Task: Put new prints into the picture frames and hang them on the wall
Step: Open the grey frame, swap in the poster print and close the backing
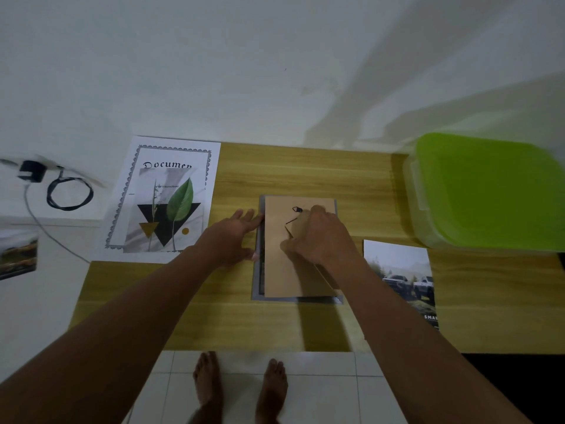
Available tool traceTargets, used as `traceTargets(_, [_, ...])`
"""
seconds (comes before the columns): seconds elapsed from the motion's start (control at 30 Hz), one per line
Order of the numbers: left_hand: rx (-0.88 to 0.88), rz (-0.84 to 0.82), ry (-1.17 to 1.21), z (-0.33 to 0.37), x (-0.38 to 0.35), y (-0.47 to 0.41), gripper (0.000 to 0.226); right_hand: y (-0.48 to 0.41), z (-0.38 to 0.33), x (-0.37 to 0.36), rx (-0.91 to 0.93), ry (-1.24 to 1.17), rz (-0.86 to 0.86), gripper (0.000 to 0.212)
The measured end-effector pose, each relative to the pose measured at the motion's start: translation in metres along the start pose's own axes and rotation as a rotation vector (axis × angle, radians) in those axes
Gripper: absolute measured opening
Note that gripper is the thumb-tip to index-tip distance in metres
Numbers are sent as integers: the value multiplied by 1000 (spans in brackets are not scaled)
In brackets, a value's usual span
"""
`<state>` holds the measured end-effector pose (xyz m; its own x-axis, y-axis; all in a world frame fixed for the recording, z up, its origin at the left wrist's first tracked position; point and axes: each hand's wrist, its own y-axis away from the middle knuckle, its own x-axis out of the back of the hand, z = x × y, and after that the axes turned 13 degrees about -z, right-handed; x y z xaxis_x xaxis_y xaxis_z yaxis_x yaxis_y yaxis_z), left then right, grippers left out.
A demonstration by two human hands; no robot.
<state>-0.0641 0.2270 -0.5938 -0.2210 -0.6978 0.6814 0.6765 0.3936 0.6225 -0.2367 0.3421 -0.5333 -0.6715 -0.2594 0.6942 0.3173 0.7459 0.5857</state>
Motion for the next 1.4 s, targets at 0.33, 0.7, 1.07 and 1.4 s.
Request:
traceTargets(0.33, [-4,-2,6,-1,-1,-1,96,4,8,-19,-30,124,-9,74])
traceTargets(0.7, [-1,-4,-9,-3,-2,-3,97,-3,13,-25,37,159,101,64])
traceTargets(1.07, [12,-13,-46,-1,-1,-5,96,4,12,-30,75,123,164,52])
traceTargets(1.4, [22,-18,-53,3,0,-3,95,2,11,-22,42,42,127,51])
